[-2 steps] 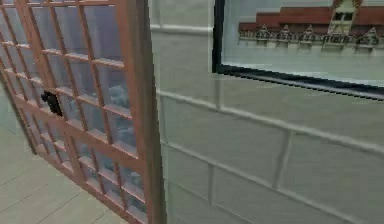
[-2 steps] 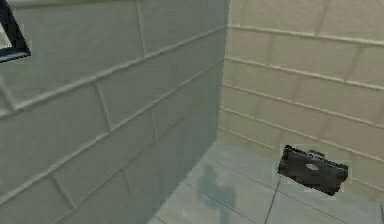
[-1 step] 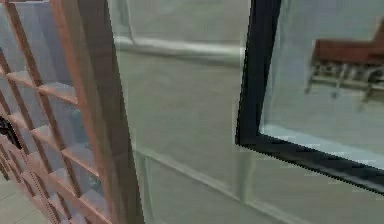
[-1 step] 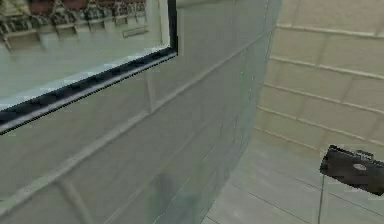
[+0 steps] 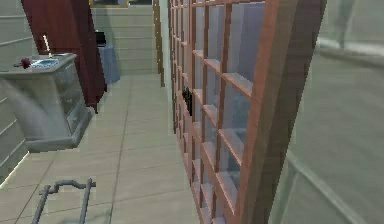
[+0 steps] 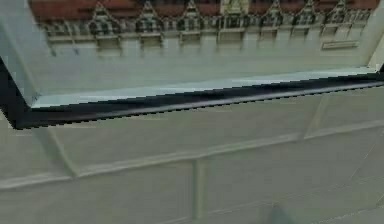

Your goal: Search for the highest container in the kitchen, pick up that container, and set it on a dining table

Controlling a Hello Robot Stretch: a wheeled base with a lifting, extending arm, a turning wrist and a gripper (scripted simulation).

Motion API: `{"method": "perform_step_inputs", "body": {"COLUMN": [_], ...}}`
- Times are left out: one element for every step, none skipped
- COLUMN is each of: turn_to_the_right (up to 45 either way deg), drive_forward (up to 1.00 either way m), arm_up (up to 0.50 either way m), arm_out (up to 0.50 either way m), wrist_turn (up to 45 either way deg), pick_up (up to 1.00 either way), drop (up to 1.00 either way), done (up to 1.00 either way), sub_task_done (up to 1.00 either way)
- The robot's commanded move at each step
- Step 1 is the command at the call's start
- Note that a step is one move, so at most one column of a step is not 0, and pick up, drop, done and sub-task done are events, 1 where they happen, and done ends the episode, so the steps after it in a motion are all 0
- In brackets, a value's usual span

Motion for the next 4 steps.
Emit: {"method": "perform_step_inputs", "body": {"turn_to_the_right": [-9.0,-3.0,0.0,0.0], "drive_forward": [0.00,0.00,1.00,1.00], "arm_up": [0.00,0.00,0.00,0.00], "arm_out": [0.00,0.00,0.00,0.00], "wrist_turn": [0.0,0.0,0.0,0.0], "pick_up": [0.00,0.00,0.00,0.00], "drop": [0.00,0.00,0.00,0.00], "done": [0.00,0.00,0.00,0.00], "sub_task_done": [0.00,0.00,0.00,0.00]}}
